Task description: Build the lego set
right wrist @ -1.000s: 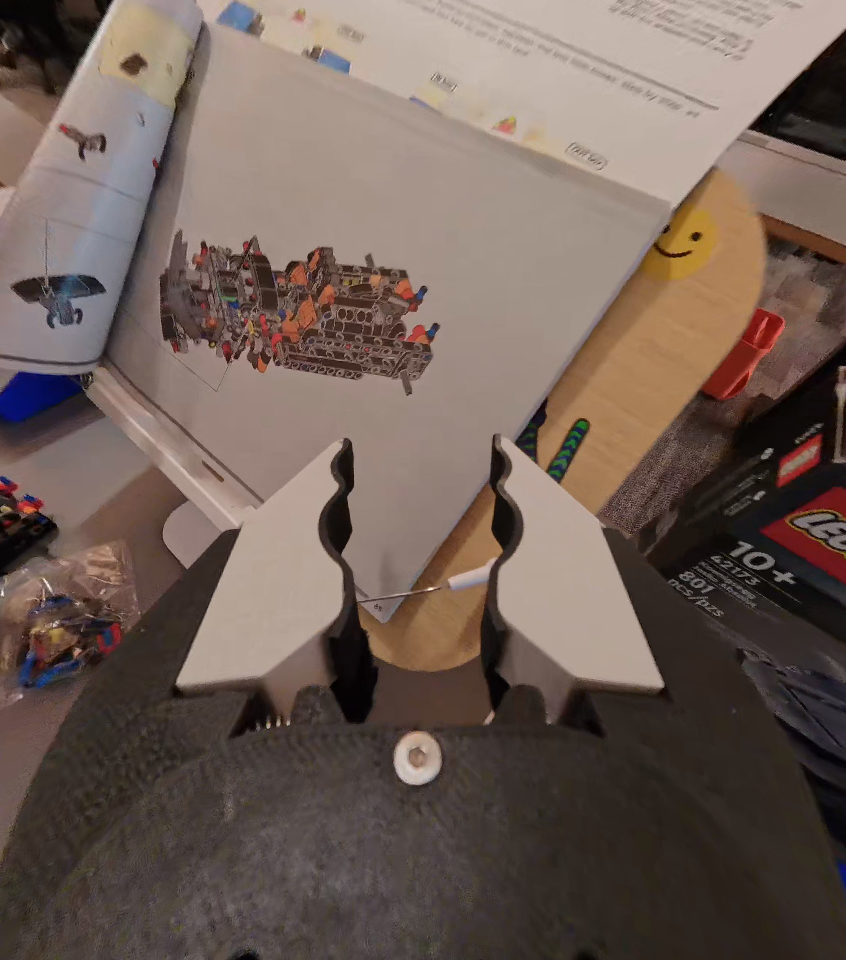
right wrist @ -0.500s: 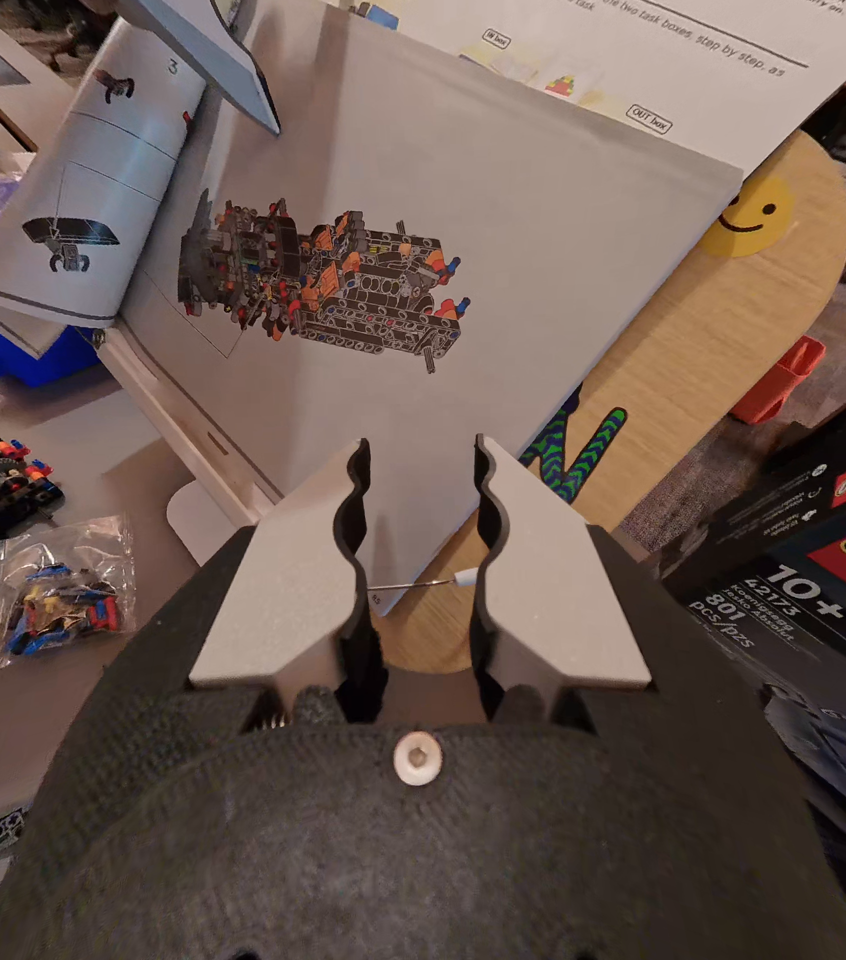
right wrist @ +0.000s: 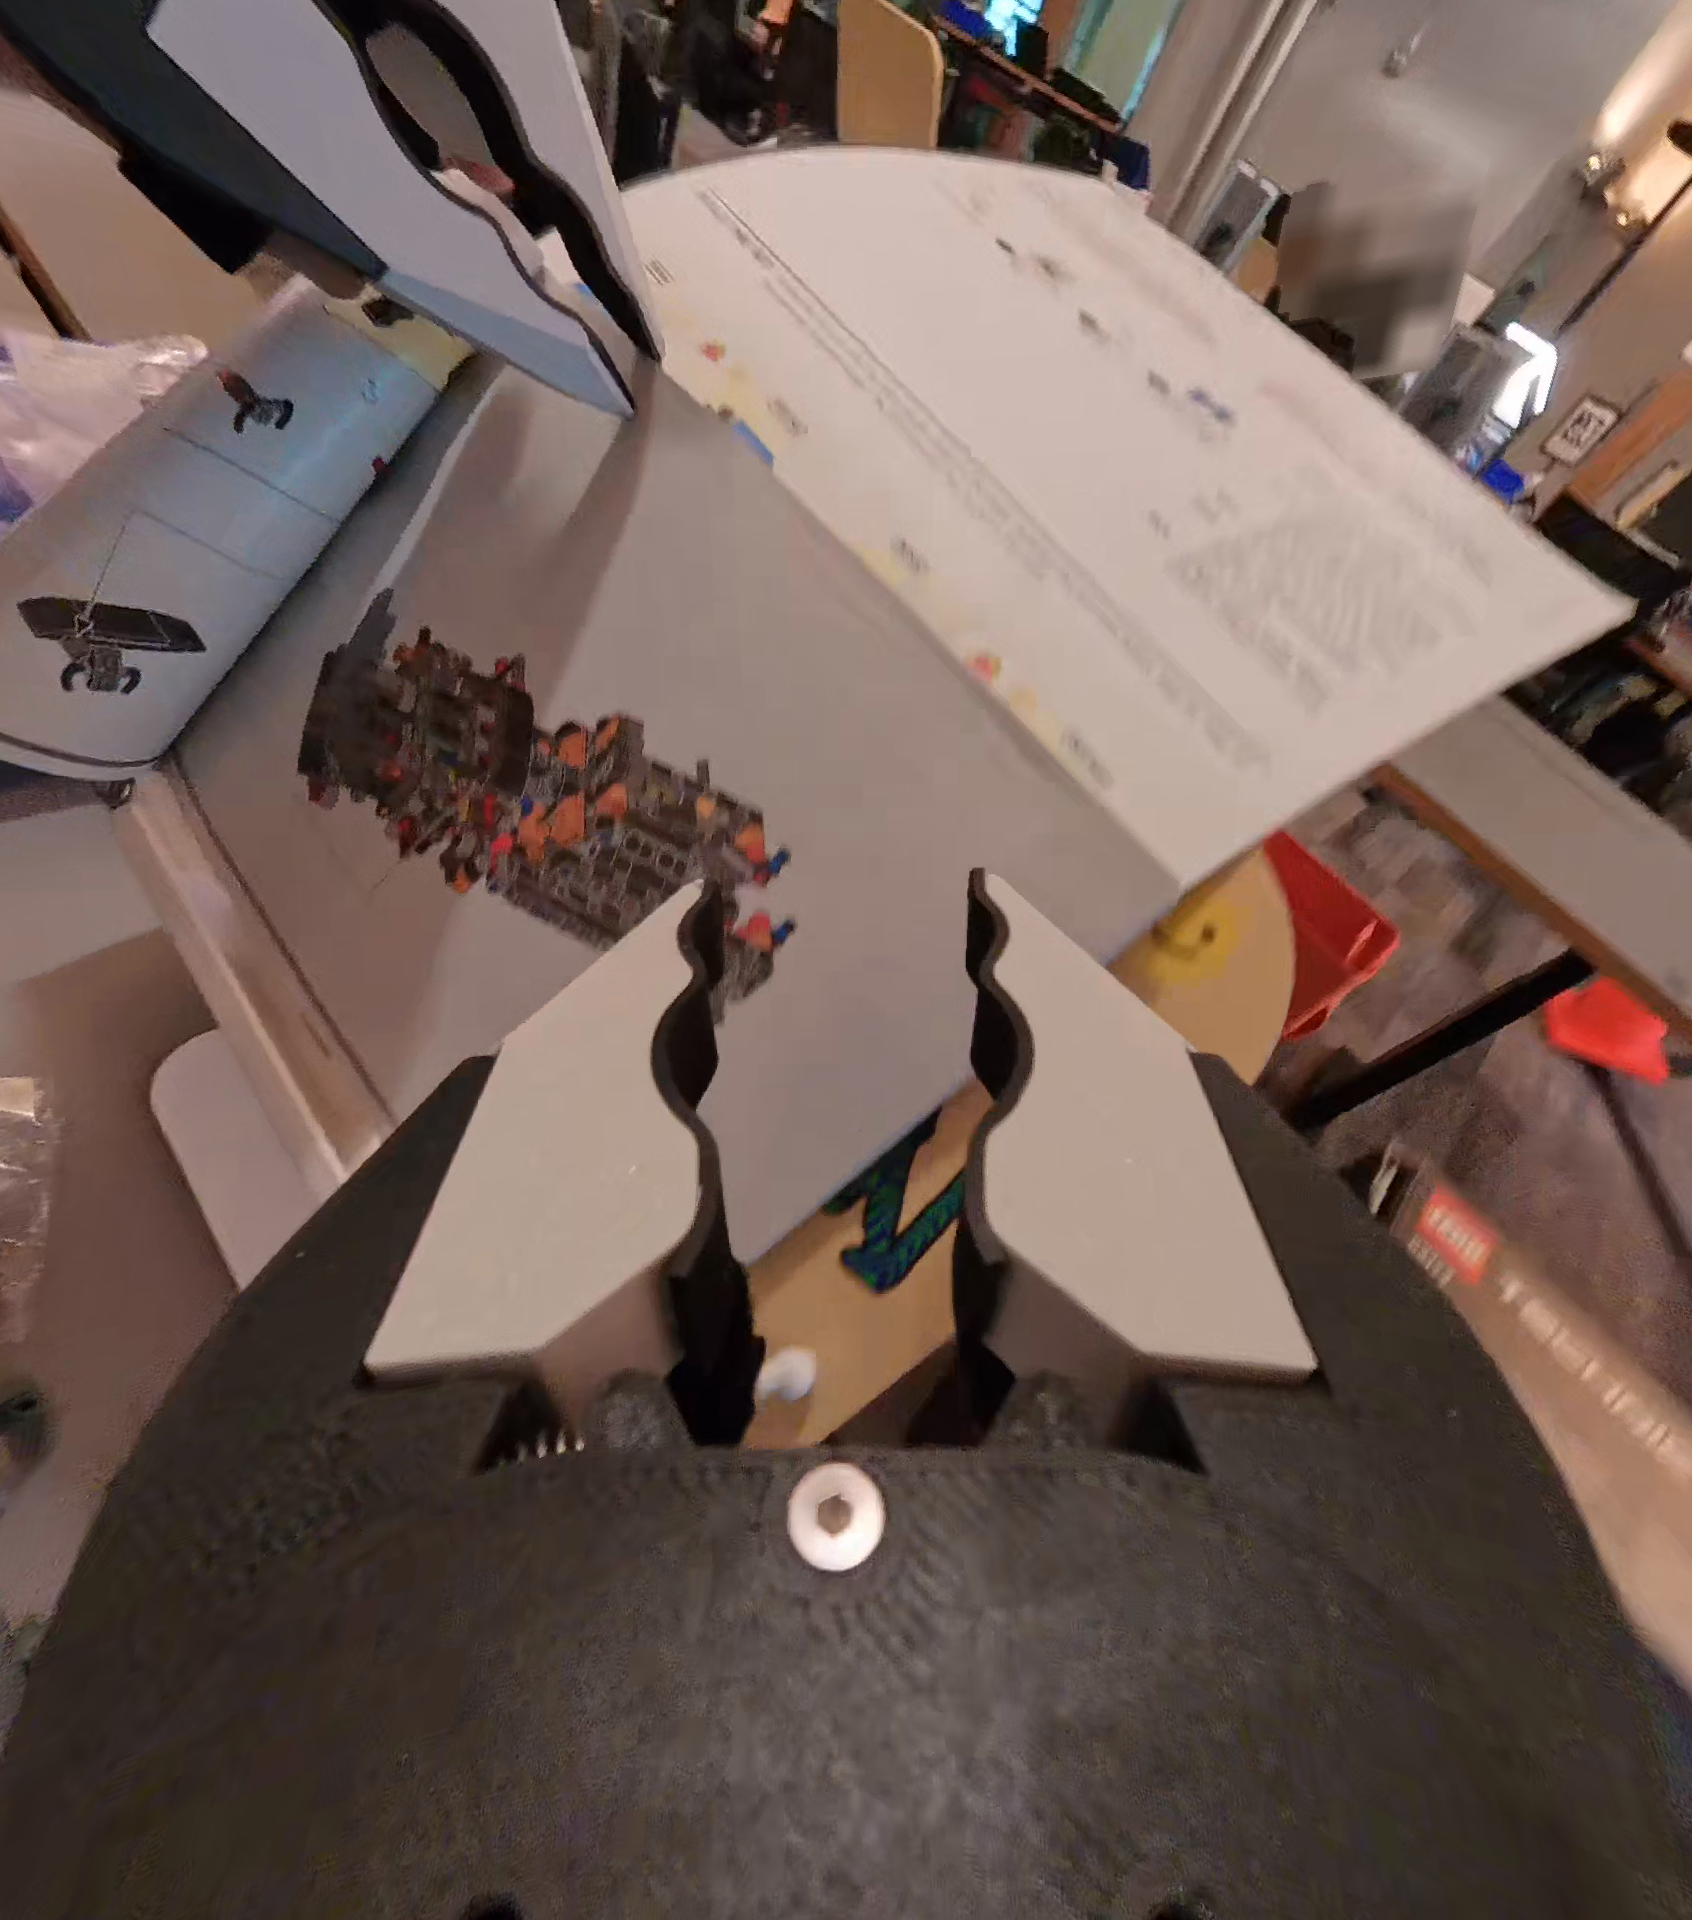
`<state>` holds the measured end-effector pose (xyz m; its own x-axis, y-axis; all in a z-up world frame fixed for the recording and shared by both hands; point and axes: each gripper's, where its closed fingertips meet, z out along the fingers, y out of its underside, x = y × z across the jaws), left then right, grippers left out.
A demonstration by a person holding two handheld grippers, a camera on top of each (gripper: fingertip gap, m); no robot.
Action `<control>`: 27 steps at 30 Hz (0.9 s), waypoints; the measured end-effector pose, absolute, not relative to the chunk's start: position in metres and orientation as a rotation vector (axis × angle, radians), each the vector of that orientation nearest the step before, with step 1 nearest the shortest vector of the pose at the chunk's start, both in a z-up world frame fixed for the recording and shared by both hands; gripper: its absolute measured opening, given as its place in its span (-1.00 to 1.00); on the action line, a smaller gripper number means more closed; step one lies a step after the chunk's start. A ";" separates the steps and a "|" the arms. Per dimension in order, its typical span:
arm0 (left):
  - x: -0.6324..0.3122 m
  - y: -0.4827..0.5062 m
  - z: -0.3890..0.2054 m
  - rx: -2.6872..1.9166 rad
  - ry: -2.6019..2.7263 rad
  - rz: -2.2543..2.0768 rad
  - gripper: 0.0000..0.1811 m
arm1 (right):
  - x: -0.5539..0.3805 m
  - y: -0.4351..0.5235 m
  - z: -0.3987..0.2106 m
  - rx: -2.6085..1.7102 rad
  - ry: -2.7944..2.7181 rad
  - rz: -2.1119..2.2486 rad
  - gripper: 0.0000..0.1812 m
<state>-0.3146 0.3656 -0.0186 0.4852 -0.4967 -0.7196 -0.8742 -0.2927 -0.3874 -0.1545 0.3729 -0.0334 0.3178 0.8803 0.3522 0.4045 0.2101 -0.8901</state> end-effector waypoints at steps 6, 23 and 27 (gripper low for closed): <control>-0.312 0.358 -0.010 -1.863 1.132 0.587 -0.96 | -0.200 0.388 -0.012 -1.378 -1.513 0.367 -0.19; -0.299 0.342 0.002 -1.838 1.278 0.512 -0.92 | -0.206 0.376 -0.008 -1.462 -1.781 0.756 -1.00; -0.292 0.339 0.013 -1.842 1.299 0.484 -0.84 | -0.202 0.368 -0.003 -1.393 -1.782 0.654 -1.00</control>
<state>-0.2916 0.3389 0.0134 0.3962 -0.5962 -0.6982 -0.9078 -0.1402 -0.3954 -0.2019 0.3678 -0.0031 -0.1091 0.9605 0.2560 0.5671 0.2717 -0.7775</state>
